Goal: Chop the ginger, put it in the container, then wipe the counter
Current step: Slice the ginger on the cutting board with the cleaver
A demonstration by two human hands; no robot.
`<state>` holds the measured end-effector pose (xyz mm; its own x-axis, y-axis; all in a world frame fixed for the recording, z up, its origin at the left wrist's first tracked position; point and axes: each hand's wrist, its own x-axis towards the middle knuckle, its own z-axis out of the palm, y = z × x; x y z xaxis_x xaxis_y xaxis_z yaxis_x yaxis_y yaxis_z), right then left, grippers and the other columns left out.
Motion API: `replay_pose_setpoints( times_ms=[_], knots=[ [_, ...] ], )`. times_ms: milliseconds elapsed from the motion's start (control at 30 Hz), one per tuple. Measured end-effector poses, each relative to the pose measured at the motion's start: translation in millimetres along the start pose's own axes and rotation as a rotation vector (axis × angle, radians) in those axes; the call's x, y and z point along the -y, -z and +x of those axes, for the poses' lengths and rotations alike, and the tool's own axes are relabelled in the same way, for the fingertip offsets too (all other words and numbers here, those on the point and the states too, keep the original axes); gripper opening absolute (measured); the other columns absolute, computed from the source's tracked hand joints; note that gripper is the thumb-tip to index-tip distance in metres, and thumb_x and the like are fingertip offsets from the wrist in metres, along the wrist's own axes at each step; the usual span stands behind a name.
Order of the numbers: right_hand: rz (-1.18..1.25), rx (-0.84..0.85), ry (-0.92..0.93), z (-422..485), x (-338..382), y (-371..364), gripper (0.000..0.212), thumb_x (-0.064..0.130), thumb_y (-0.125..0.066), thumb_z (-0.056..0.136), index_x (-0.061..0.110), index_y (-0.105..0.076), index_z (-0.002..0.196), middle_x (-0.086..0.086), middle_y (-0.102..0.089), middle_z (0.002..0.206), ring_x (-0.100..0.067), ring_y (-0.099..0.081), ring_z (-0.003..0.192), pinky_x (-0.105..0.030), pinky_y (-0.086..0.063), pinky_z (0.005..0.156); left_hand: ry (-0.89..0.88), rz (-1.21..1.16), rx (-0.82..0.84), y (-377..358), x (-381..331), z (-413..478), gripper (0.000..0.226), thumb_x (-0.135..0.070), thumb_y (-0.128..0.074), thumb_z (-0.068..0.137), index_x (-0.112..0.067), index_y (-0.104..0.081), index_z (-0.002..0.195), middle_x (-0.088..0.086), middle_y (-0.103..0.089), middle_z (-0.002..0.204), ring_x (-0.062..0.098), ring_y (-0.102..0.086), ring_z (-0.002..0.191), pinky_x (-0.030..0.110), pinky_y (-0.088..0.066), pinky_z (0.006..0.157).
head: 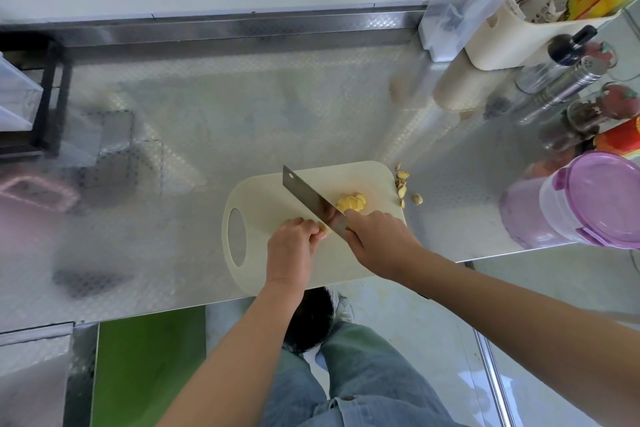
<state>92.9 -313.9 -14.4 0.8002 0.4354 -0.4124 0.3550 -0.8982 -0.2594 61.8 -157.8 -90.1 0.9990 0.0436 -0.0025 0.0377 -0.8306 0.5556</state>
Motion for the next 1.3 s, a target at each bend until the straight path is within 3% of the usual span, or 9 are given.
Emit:
replay_pose_setpoints(
  times_ms=[133,333,567,867,1000,1167,1300],
  knots=[
    [-0.036,0.040,-0.020,0.3,3.4,4.0,0.020,0.024,-0.034,0.100,0.011,-0.047,0.109,-0.002,-0.041,0.073,-0.025,-0.044,0.068,-0.031,-0.031,0.060,0.006,-0.009,0.012,-0.4,1.1,0.0,0.022,-0.011,-0.084,0.068,-0.010,-0.064,0.061,0.003,-0.057,0.056,0.023,-0.052,0.053,0.025,-0.029,0.047],
    [-0.033,0.090,-0.042,-3.5,4.4,10.8,0.018,0.016,-0.037,0.098,0.011,-0.051,0.107,0.003,-0.032,0.066,-0.018,-0.040,0.062,-0.025,-0.022,0.049,-0.003,-0.018,0.011,-0.4,1.3,0.7,0.022,-0.011,-0.084,0.069,-0.010,-0.063,0.061,0.004,-0.057,0.056,0.024,-0.051,0.053,0.024,-0.028,0.048],
    [-0.024,0.089,-0.056,-4.2,8.6,14.7,0.016,0.016,-0.037,0.098,0.010,-0.050,0.104,0.002,-0.034,0.066,-0.020,-0.042,0.064,-0.026,-0.025,0.050,0.003,-0.039,0.016,-1.4,2.1,0.8,0.019,-0.009,-0.083,0.070,-0.010,-0.065,0.063,0.005,-0.059,0.058,0.026,-0.053,0.054,0.030,-0.037,0.045],
    [-0.017,0.129,-0.095,-10.6,13.5,16.4,0.016,0.014,-0.039,0.096,0.011,-0.049,0.108,0.003,-0.032,0.066,-0.010,-0.033,0.055,-0.024,-0.023,0.049,-0.003,-0.025,0.016,0.2,1.4,0.6,0.020,-0.012,-0.082,0.072,-0.009,-0.064,0.063,0.006,-0.059,0.060,0.028,-0.053,0.055,0.027,-0.032,0.048],
    [-0.027,0.135,-0.131,-5.8,23.1,14.7,0.023,0.009,-0.041,0.094,0.012,-0.049,0.115,0.004,-0.030,0.067,-0.019,-0.043,0.067,-0.030,-0.035,0.060,-0.033,0.008,0.015,1.6,-0.4,0.7,0.023,-0.010,-0.083,0.069,-0.009,-0.062,0.060,0.006,-0.057,0.057,0.027,-0.053,0.053,0.027,-0.032,0.045],
    [-0.025,0.145,-0.149,3.4,27.3,9.4,0.021,0.006,-0.040,0.091,0.010,-0.049,0.110,-0.006,-0.053,0.091,-0.023,-0.043,0.074,-0.032,-0.034,0.064,-0.039,0.003,0.012,0.0,-0.9,0.9,0.024,-0.009,-0.084,0.067,-0.010,-0.061,0.059,0.005,-0.057,0.057,0.026,-0.053,0.051,0.027,-0.033,0.043],
    [-0.016,0.145,-0.156,8.6,27.3,8.6,0.018,0.009,-0.038,0.093,0.009,-0.048,0.108,-0.009,-0.056,0.097,-0.024,-0.043,0.075,-0.033,-0.034,0.065,-0.034,-0.011,0.025,-0.2,-0.5,1.0,0.023,-0.008,-0.083,0.068,-0.010,-0.062,0.060,0.005,-0.057,0.057,0.027,-0.054,0.051,0.027,-0.037,0.042]
  ],
)
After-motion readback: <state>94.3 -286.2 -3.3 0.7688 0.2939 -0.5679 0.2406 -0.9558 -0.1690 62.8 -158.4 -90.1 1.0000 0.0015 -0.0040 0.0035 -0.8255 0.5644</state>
